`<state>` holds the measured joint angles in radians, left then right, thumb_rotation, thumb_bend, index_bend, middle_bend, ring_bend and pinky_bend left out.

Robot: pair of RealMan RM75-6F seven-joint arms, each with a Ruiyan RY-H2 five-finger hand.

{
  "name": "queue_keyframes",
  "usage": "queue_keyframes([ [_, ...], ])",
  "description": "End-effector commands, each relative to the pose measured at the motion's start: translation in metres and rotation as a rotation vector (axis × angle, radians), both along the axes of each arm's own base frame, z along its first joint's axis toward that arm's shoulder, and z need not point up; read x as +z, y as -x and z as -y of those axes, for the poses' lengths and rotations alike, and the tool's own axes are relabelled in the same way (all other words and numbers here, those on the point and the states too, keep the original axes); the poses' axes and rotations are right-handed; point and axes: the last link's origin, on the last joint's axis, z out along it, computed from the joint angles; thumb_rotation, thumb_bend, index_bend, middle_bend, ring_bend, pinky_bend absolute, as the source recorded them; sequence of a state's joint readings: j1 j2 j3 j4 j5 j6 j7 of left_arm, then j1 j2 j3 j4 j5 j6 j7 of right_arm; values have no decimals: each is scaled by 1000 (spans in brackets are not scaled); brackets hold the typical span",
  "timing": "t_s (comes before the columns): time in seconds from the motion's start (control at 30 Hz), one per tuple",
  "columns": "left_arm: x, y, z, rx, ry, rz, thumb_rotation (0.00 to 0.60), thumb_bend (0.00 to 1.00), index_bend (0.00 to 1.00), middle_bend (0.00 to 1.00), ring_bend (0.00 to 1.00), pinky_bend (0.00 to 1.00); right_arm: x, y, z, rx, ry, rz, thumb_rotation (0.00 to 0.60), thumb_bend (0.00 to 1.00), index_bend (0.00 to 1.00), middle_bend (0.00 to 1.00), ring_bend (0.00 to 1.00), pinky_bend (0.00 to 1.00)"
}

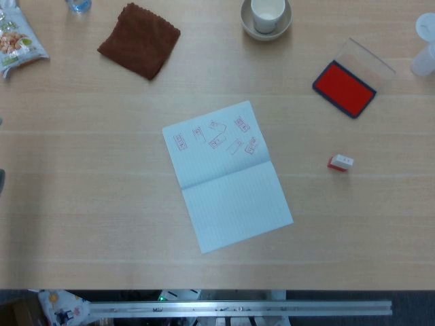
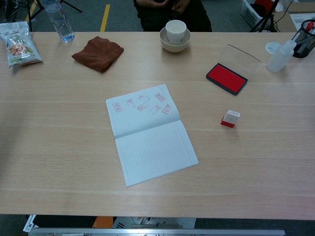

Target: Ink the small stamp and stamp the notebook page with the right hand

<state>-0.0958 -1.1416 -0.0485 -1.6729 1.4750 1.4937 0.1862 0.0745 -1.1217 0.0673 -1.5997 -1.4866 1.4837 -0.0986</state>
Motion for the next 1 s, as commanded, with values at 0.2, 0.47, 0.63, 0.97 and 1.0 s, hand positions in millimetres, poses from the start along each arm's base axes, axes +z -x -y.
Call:
queue_keyframes([
  [0.2,1,1,2,2,2,2,600,325,148,157,134,104,-1,-3,0,8,-9,23,600,351,474,413,335,344],
  [0.47,3,6,4,10,-5,16,600,325,148,157,134,104,-8,-15,9,44,-51,19,600,351,474,412,336,345],
  [0.63,2,9,6,17,-1,25,600,324,148,157,133,104,-26,-32,22,73,-109,17,600,346,474,413,335,345],
  [0.97,1,12,7,21,33,29,600,325,148,156,134,104,-79,-55,31,76,-227,11,600,194,474,413,335,345],
  [1.0,1,12,7,20,35,28,600,325,148,157,134,104,-84,-56,31,76,-236,5,600,190,474,413,335,345],
])
